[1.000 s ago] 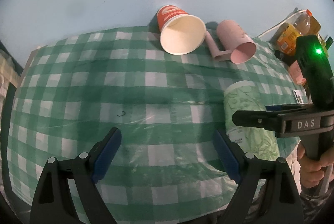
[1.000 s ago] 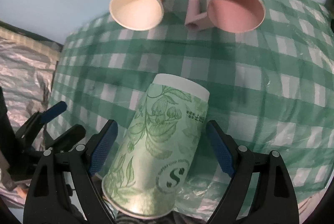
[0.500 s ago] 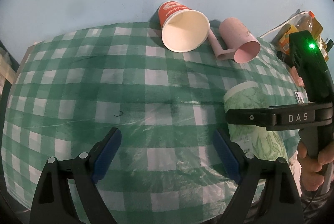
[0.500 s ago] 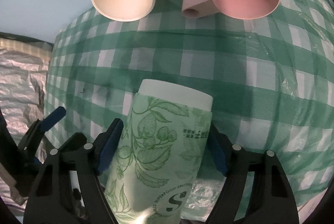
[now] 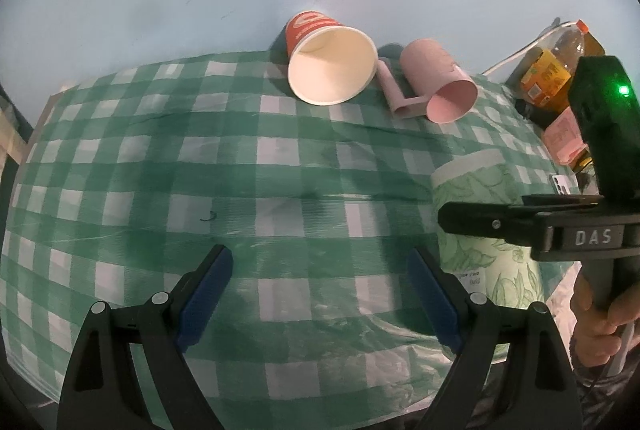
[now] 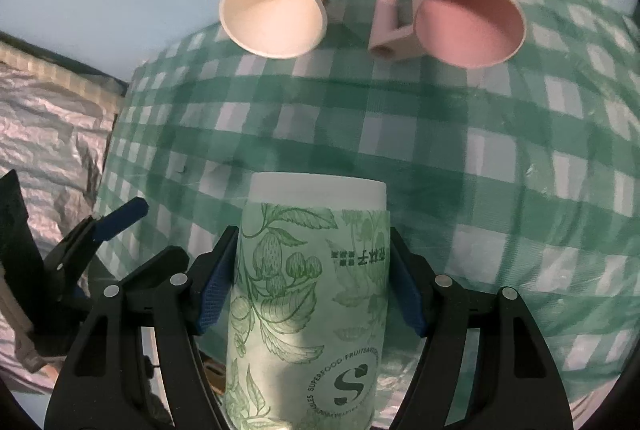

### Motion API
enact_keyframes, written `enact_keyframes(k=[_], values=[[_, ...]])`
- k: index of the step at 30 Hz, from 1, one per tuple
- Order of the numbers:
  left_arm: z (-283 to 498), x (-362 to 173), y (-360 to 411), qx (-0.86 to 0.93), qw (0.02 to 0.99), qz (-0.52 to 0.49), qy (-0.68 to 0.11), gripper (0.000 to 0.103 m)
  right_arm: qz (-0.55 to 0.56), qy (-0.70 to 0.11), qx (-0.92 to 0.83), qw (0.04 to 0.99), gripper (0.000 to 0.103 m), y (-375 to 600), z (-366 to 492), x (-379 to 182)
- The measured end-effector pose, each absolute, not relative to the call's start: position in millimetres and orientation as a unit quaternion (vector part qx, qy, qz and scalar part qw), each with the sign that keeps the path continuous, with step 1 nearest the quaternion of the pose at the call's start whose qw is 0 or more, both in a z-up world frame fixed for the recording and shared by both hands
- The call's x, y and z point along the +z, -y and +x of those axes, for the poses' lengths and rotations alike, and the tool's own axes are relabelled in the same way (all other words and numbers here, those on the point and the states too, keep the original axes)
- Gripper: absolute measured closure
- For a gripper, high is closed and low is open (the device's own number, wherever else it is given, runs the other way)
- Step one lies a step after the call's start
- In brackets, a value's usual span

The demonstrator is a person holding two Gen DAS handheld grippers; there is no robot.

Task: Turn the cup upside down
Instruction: 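Grip the green cup with the right gripper and rotate it rim-down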

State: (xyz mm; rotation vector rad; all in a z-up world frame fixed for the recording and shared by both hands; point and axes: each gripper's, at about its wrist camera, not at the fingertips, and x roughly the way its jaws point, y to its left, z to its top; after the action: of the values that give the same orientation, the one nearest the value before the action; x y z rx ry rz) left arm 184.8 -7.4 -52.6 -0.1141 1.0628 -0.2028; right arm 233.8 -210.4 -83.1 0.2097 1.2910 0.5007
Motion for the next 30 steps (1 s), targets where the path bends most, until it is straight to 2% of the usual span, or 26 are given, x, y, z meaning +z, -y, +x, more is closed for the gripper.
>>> enact_keyframes(k=[8,16,21,30], values=[[166,-44,2,-0.073,0.882,-0.074,-0.460,0.013,0.079,-0.514,0.252,0.816,0.032,219,213,-56],[142,-38,-14,-0.031,0.905,-0.125,-0.406,0.013,0.015,-0.373,0.245,0.895,0.032,208,177,-27],[132,-40,-16,0.005,0.915,-0.116,-0.387,0.013,-0.046,-0.287,0.215,0.933,0.033,190,160,-15],[114,-53,-26,0.018,0.917,-0.146,-0.371,0.010,-0.068,-0.280,0.189,0.939,0.035,182,156,-3]])
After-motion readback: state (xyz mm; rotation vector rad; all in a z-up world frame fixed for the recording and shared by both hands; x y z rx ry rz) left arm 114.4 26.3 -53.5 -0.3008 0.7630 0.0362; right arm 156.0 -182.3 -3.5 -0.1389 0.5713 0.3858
